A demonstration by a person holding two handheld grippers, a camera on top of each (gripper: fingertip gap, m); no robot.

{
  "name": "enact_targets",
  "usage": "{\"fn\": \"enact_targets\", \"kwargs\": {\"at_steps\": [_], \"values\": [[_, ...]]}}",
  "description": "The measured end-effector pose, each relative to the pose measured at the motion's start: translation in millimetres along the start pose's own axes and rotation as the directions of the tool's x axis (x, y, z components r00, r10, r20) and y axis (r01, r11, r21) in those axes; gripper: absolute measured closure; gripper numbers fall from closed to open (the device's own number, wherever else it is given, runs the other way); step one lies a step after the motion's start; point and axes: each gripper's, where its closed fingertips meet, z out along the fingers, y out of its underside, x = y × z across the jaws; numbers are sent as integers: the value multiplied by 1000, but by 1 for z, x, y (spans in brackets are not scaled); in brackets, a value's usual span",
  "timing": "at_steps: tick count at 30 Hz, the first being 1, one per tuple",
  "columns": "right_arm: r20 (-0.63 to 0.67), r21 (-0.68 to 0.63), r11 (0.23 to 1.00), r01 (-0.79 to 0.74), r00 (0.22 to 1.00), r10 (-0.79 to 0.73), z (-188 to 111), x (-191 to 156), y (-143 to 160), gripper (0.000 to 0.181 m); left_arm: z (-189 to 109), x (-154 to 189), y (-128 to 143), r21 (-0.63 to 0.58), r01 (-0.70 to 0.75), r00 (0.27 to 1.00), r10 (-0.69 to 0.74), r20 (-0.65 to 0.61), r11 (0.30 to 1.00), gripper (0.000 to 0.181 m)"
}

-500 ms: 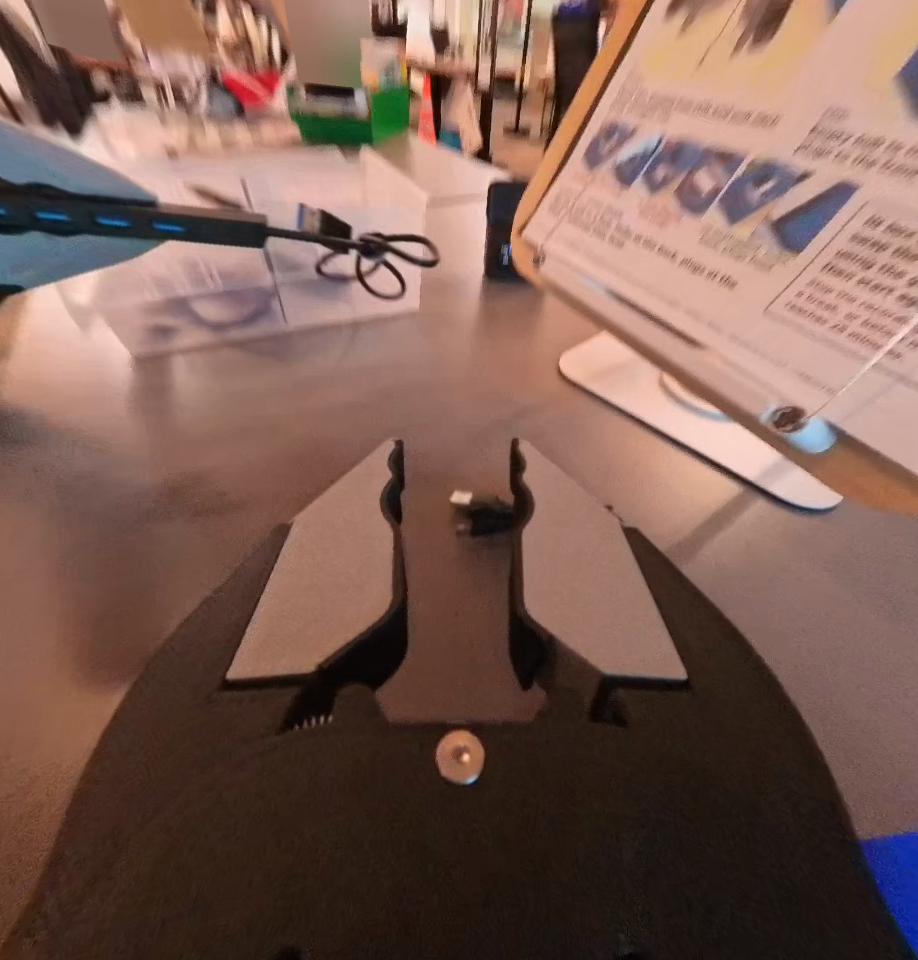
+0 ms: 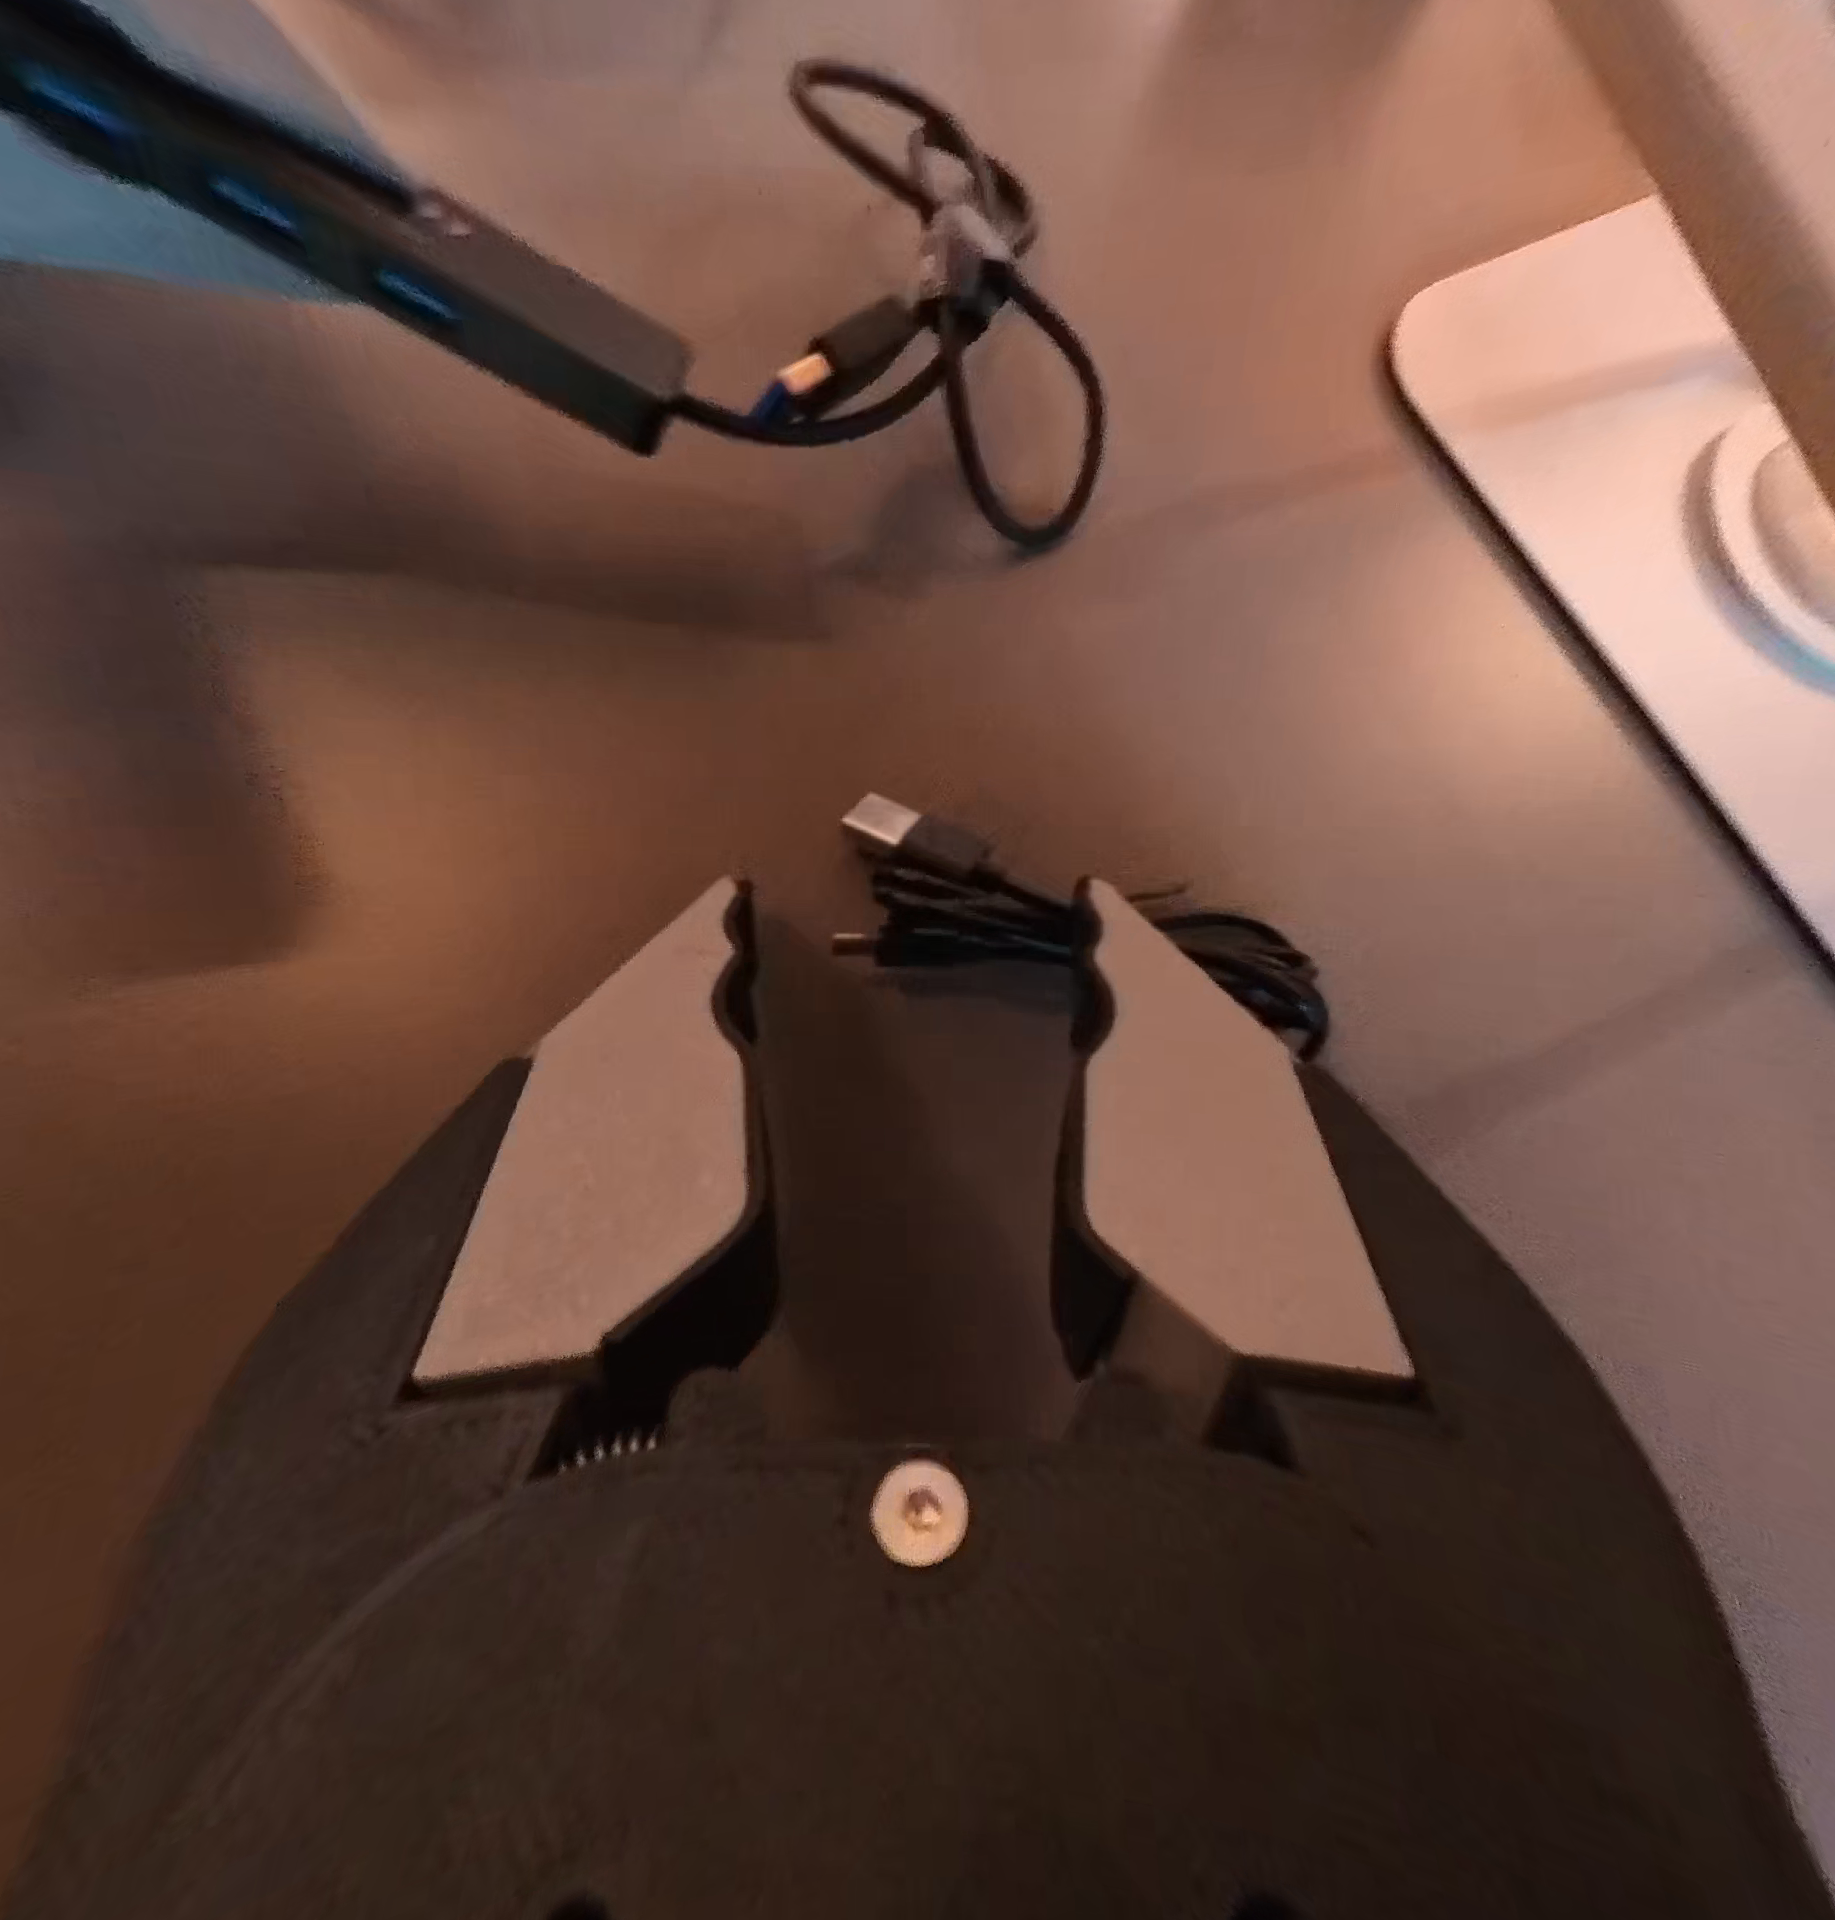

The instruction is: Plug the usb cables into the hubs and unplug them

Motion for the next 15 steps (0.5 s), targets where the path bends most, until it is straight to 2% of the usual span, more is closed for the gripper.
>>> {"fn": "enact_targets", "kwargs": {"at_steps": [1, 3, 4, 7, 12, 15], "values": [[44, -19, 1000, 9, 999, -9, -5, -11, 0, 133, 1, 1, 0, 6, 19, 1000, -19, -15, 1000, 172], [189, 23, 999, 29, 981, -33, -18, -43, -11, 133, 2, 3, 2, 10, 47, 998, -47, -44, 999, 173], [219, 74, 996, 45, 974, -60, -25, -52, -19, 134, 2, 3, 2, 12, 53, 997, -52, -49, 999, 173], [124, 154, 985, 80, 987, -99, -35, -39, -33, 140, 2, 5, 3, 15, 51, 997, -51, -56, 999, 173], [-67, 19, 999, 31, 997, -29, -21, 6, -3, 135, 4, 9, 3, 3, 21, 998, -21, -62, 1000, 173], [4, 20, 998, -63, 998, 63, -6, 2, 3, 141, 5, 10, 3, -1, 11, 998, -11, -59, 1000, 173]]}}
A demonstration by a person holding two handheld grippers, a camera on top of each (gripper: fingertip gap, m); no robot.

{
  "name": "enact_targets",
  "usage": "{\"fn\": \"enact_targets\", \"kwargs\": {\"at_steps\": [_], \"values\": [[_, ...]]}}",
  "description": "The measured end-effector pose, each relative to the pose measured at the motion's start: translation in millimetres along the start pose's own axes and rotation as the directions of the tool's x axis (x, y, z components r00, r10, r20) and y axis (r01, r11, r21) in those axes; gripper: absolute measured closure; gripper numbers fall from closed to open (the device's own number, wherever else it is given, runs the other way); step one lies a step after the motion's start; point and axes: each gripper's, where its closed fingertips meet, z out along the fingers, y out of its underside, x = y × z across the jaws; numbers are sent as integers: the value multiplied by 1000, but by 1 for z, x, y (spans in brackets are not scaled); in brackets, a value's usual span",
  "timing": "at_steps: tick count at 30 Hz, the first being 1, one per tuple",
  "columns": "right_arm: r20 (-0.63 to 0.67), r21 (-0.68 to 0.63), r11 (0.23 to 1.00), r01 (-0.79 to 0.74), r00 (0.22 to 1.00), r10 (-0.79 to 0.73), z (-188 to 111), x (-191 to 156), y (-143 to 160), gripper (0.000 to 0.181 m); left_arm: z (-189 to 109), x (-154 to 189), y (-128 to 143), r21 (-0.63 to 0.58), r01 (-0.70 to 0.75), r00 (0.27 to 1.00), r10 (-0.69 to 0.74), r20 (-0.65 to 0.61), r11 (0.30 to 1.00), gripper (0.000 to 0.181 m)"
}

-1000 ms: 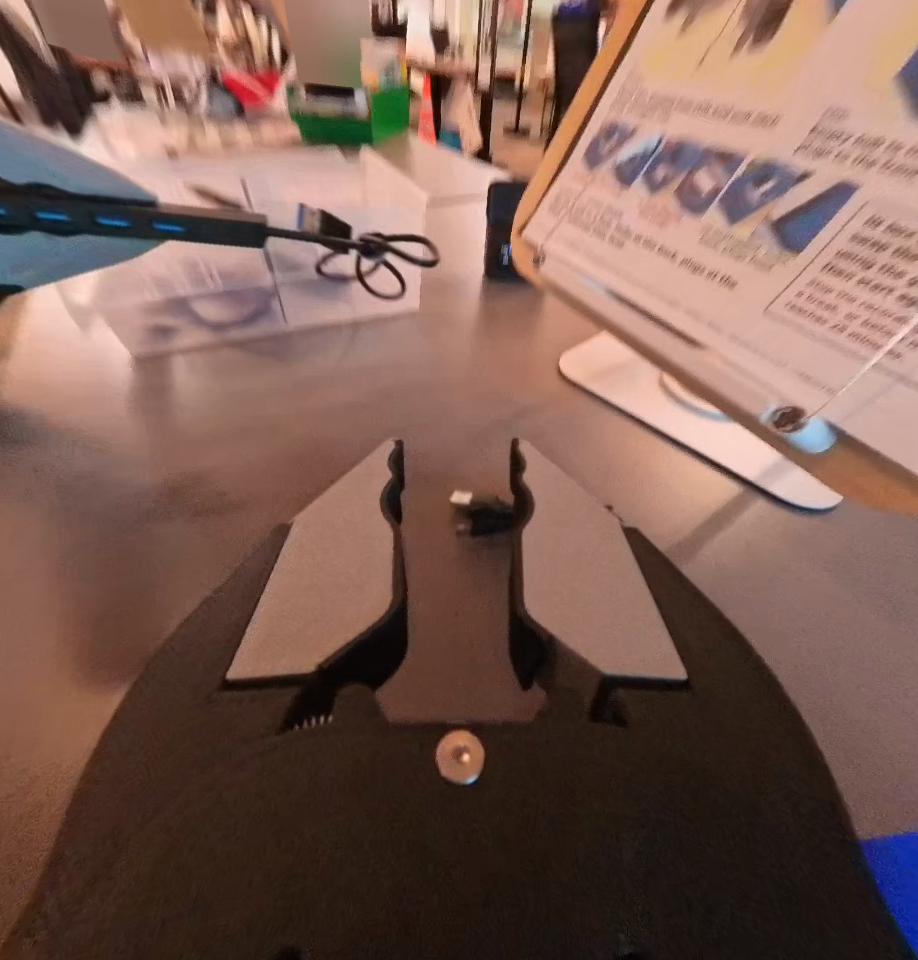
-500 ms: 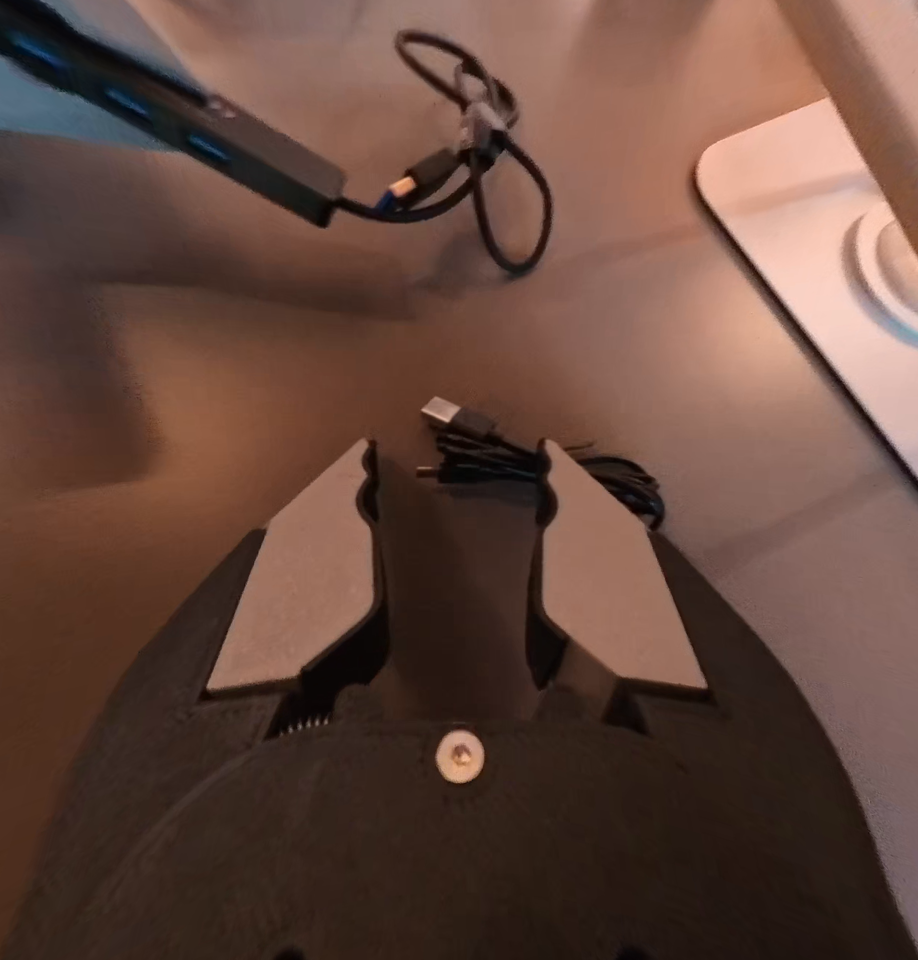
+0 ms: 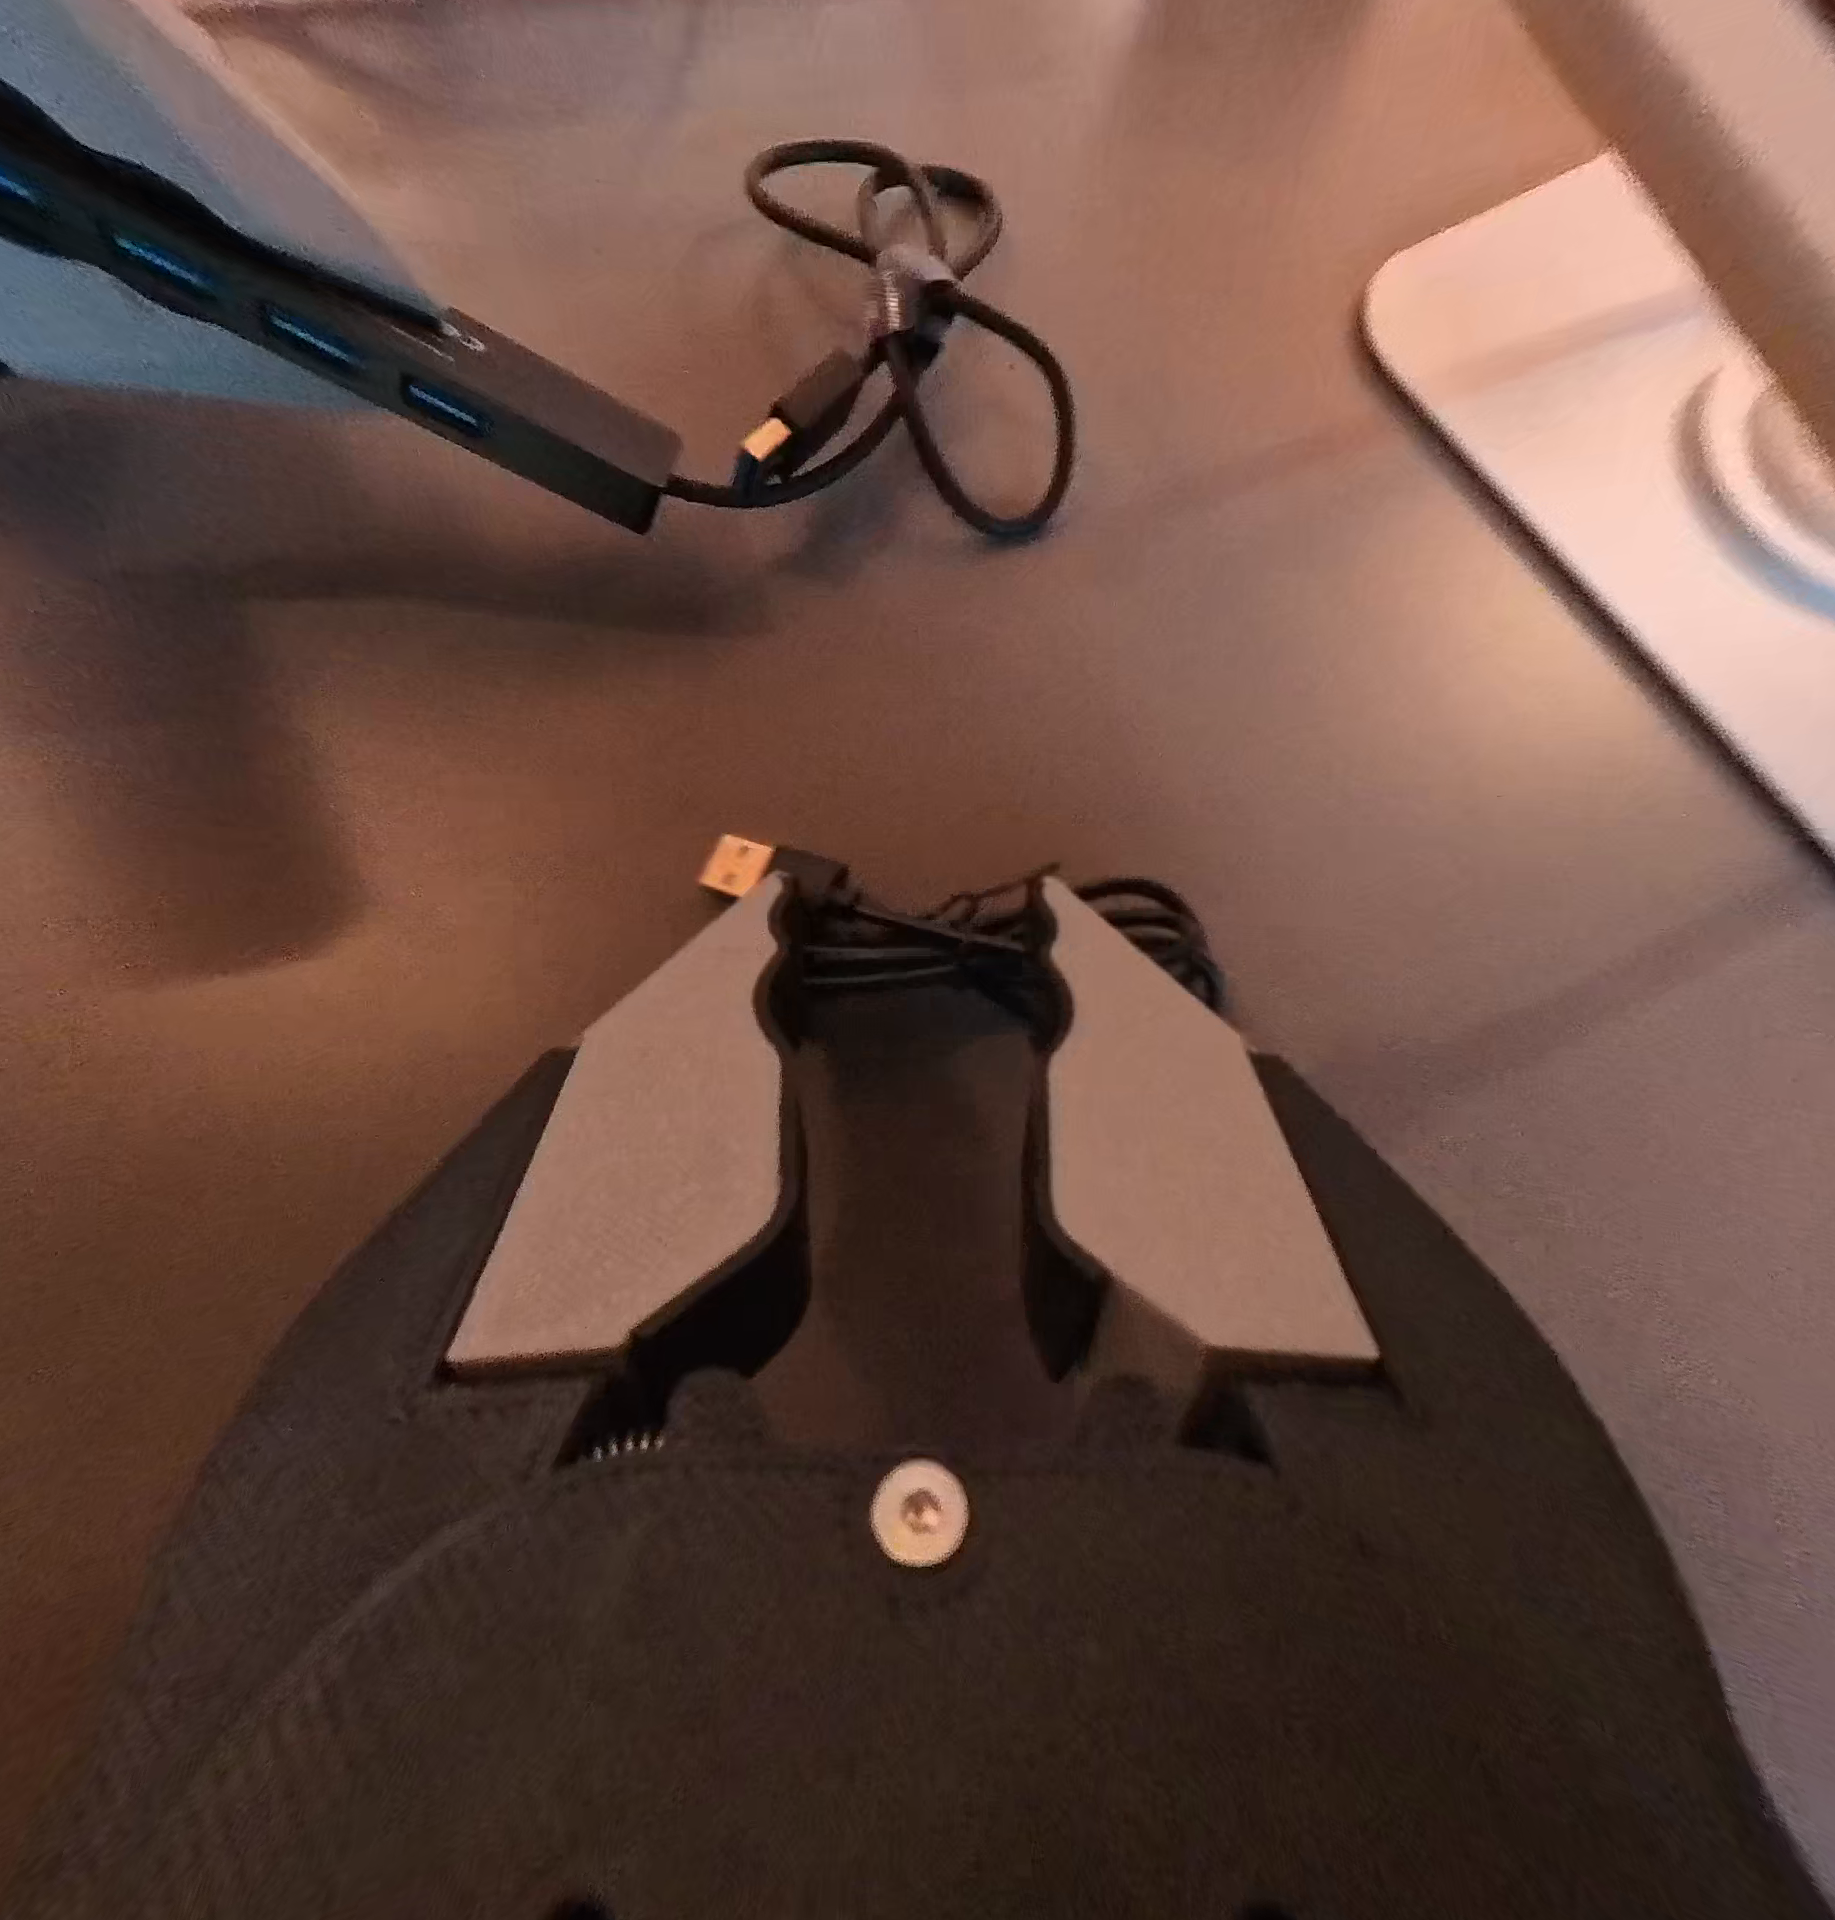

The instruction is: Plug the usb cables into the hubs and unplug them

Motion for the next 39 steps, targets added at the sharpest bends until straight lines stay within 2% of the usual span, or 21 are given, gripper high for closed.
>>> {"fn": "enact_targets", "kwargs": {"at_steps": [3, 11, 13, 14, 22, 31, 35, 39], "values": [[41, -9, 1000, -21, 999, 21, 2, -8, 1, 150, 0, 1, 0, -3, -3, 1000, 3, 1, 1000, 172], [-26, 11, 999, -52, 998, 52, 9, -5, -4, 158, -1, 2, 0, -10, -22, 1000, 22, 15, 1000, 173], [-44, 8, 997, -75, 996, 76, 9, -3, -4, 173, -1, 2, 0, -10, -20, 1000, 20, 16, 1000, 173], [-56, 7, 996, -88, 995, 88, 10, -2, -4, 174, -2, 1, 0, -9, -18, 1000, 18, 17, 1000, 173], [-184, -29, 999, -46, 982, 40, 11, 6, -5, 178, -2, 2, 0, -11, -30, 999, 31, 21, 999, 173], [-216, 178, 973, -148, 959, 185, -18, 27, -27, 179, -1, 3, 0, -13, -40, 999, 40, 23, 999, 173], [-251, 205, 968, -147, 948, 197, -26, 34, -28, 181, -2, 3, 0, -13, -42, 999, 43, 26, 999, 173], [-269, 178, 976, -126, 948, 172, -22, 34, -26, 181, -2, 3, 0, -13, -44, 999, 44, 27, 999, 173]]}}
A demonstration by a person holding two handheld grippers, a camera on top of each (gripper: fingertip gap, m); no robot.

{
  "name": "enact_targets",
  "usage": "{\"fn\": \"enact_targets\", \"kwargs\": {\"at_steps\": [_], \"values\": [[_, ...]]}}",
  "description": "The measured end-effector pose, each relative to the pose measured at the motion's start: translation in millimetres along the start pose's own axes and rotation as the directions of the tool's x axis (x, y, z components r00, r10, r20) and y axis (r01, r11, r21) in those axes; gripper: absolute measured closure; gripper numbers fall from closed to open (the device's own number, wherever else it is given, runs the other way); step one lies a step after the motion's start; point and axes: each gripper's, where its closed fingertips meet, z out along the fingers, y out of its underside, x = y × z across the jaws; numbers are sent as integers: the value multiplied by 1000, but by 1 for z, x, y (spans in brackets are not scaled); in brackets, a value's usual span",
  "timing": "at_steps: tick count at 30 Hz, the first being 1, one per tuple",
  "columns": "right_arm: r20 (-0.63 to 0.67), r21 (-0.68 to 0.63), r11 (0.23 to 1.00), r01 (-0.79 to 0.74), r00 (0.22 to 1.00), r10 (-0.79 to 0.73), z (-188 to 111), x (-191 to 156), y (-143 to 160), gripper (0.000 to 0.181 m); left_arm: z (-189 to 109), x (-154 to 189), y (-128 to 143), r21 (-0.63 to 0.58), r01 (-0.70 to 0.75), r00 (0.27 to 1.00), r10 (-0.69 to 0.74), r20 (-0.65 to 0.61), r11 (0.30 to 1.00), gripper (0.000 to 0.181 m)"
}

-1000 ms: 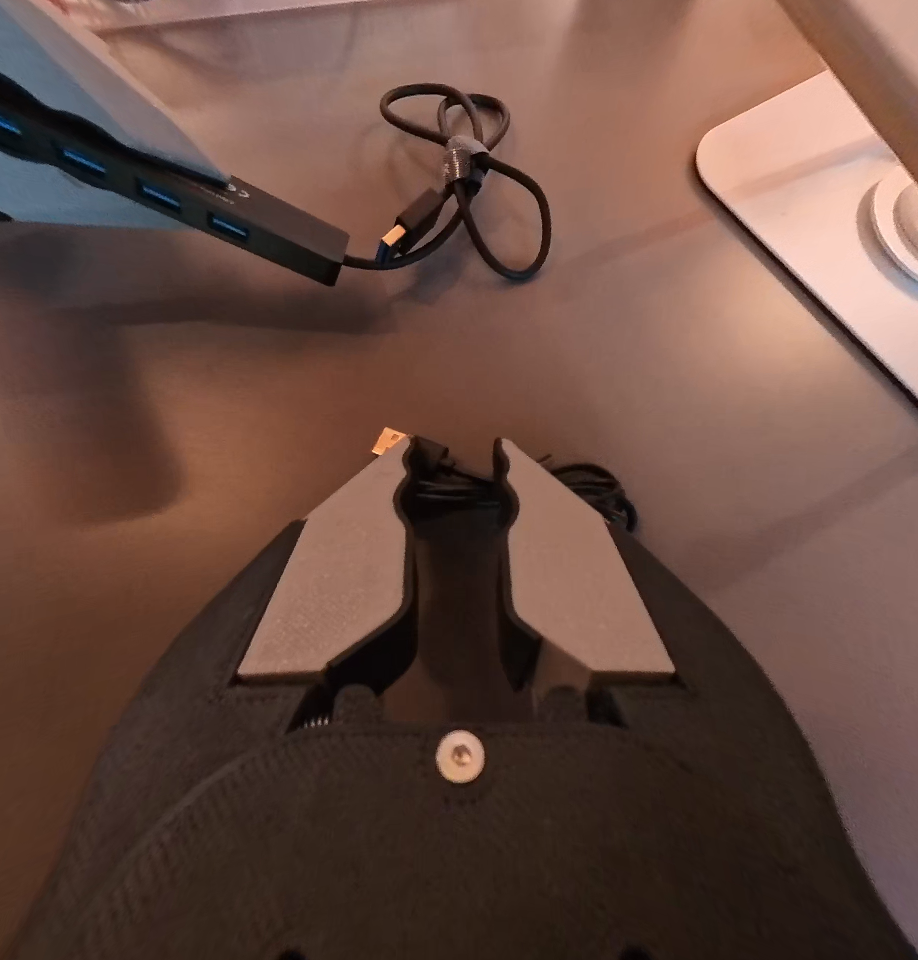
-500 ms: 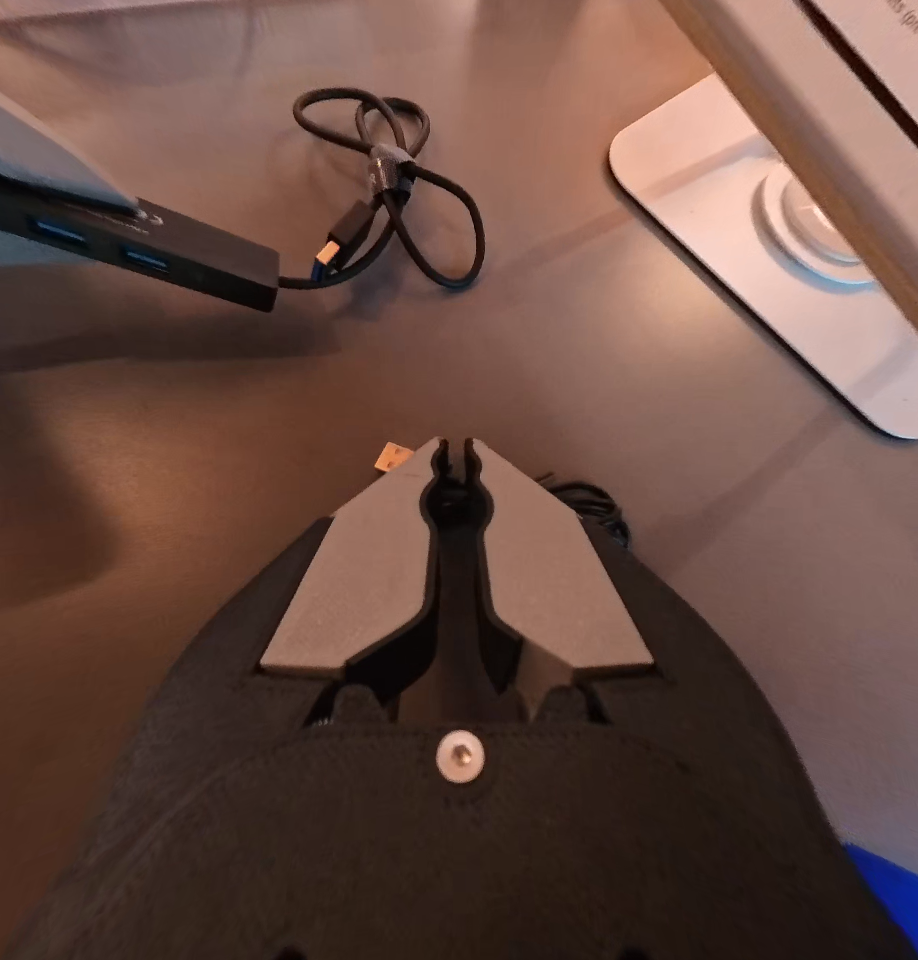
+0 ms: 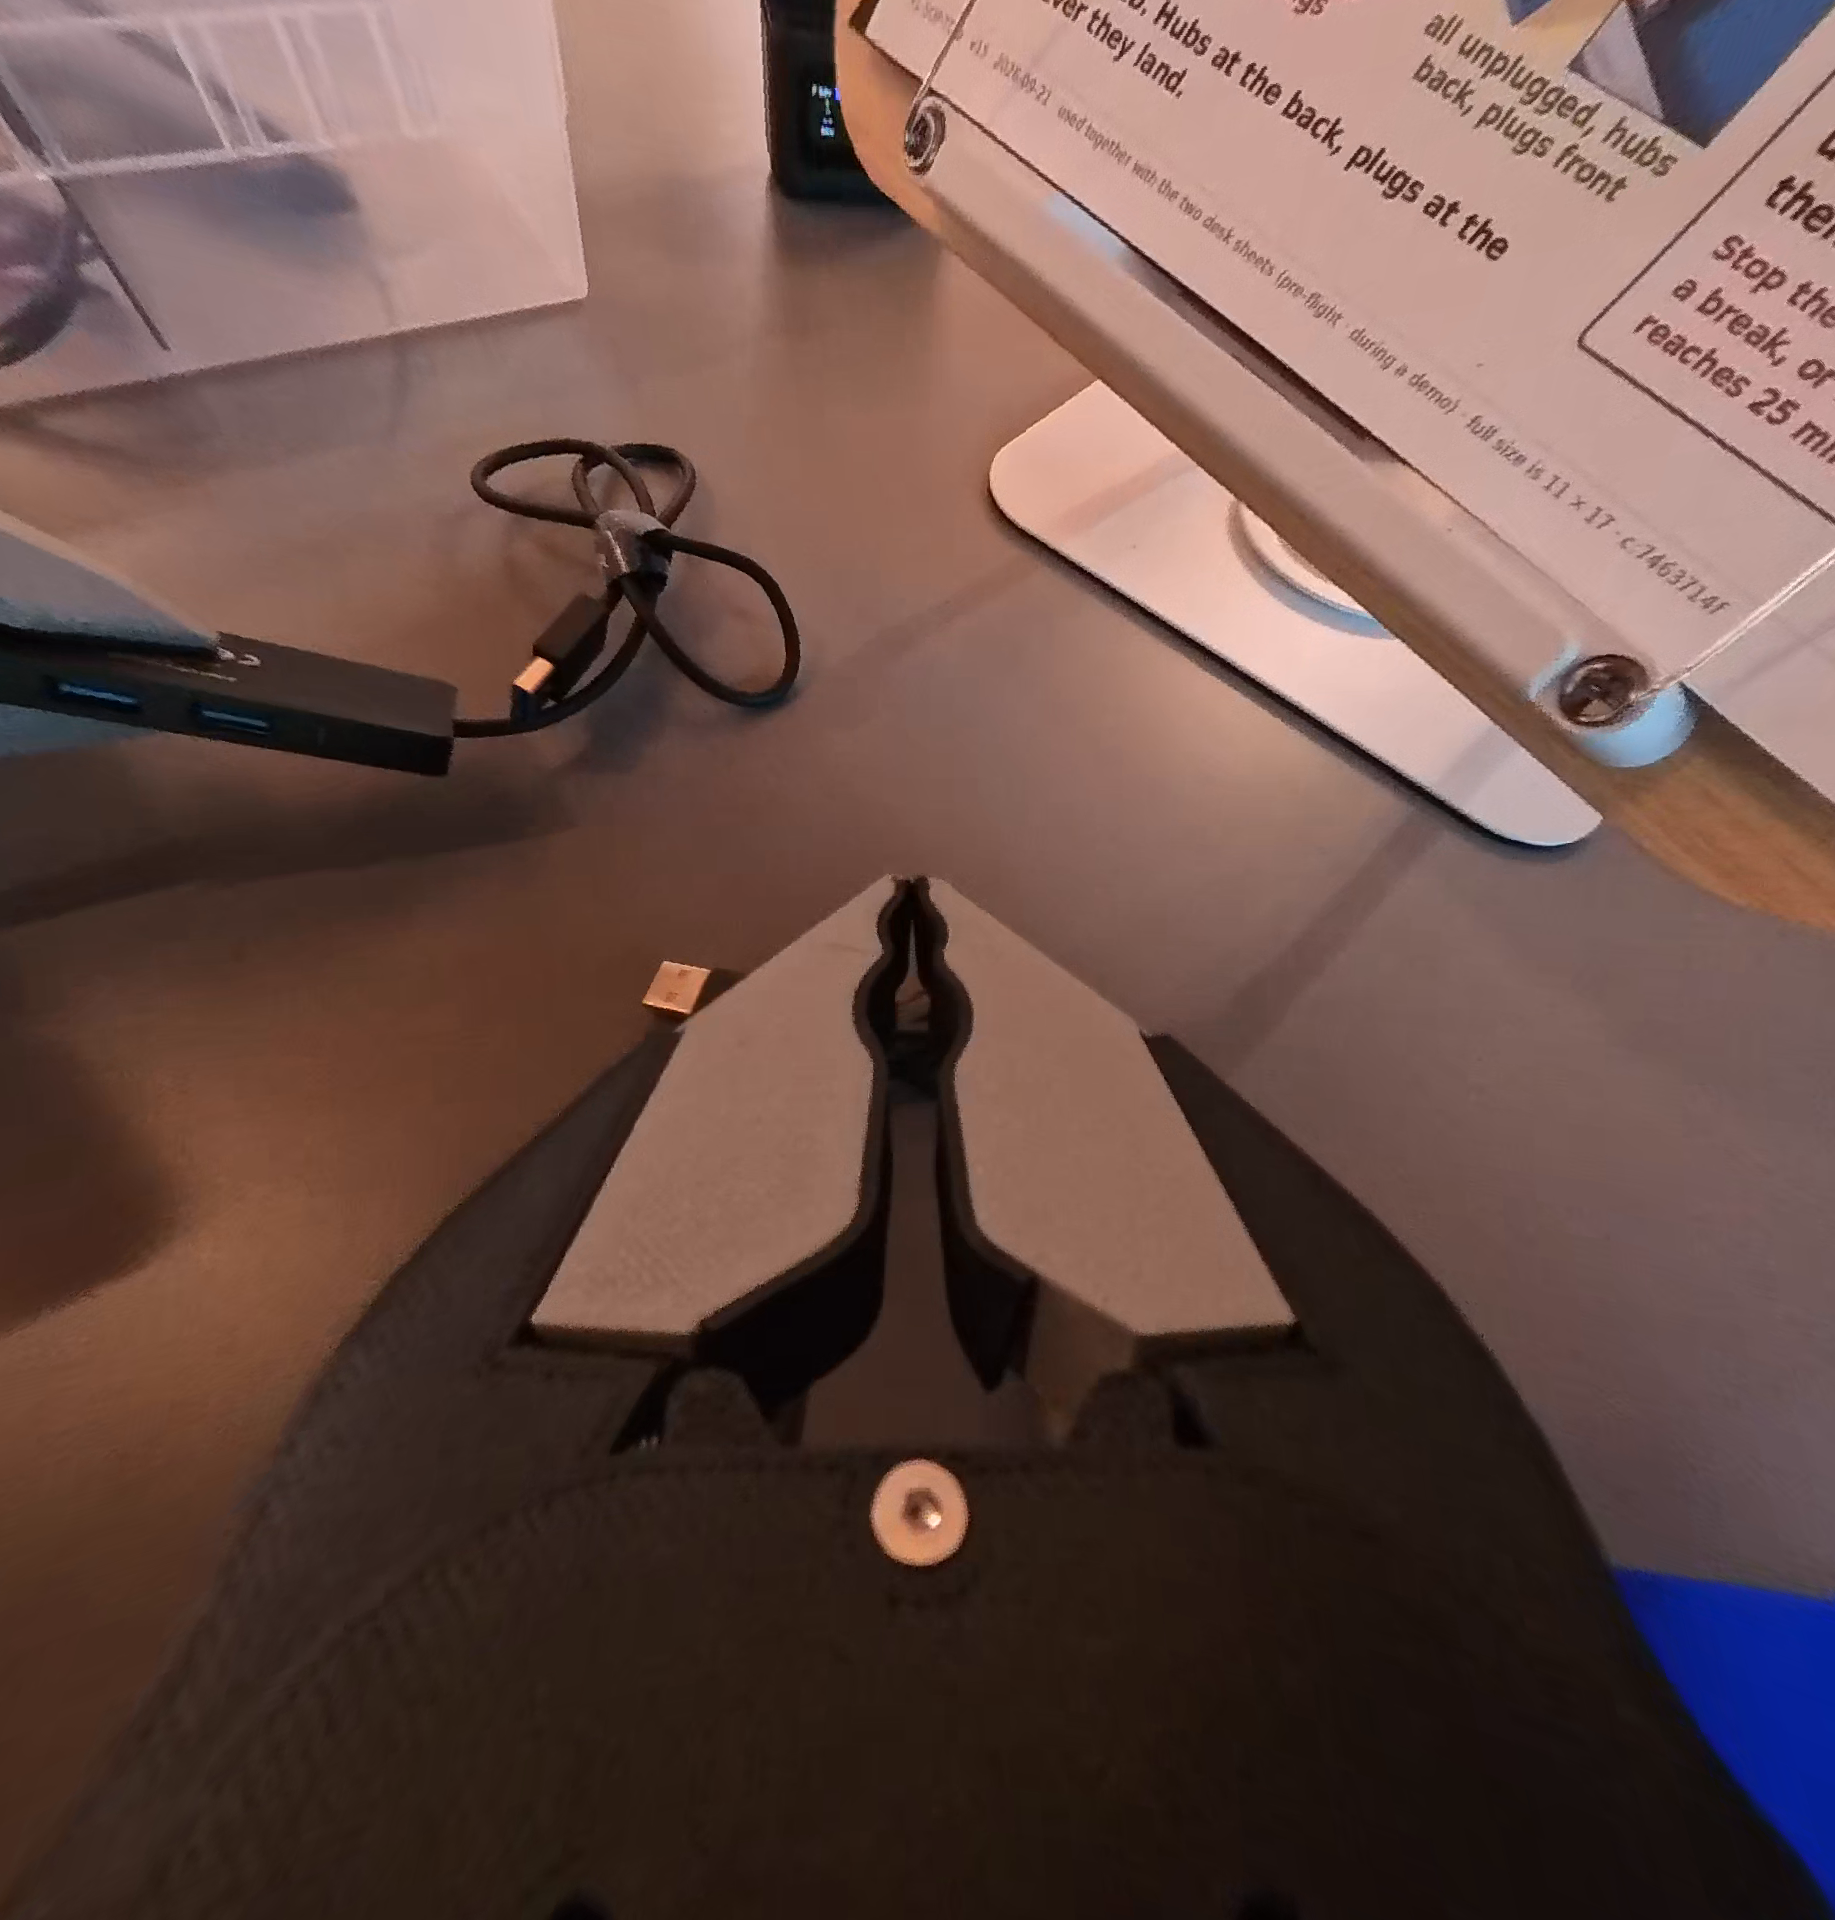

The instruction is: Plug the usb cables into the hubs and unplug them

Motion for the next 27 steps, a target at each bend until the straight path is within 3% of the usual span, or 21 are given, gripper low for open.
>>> {"fn": "enact_targets", "kwargs": {"at_steps": [27], "values": [[-52, -58, 995, 75, 996, -78, 1, 6, 9, 181, 0, 0, 0, 0, -9, 1000, 9, 5, 1000, 173]]}}
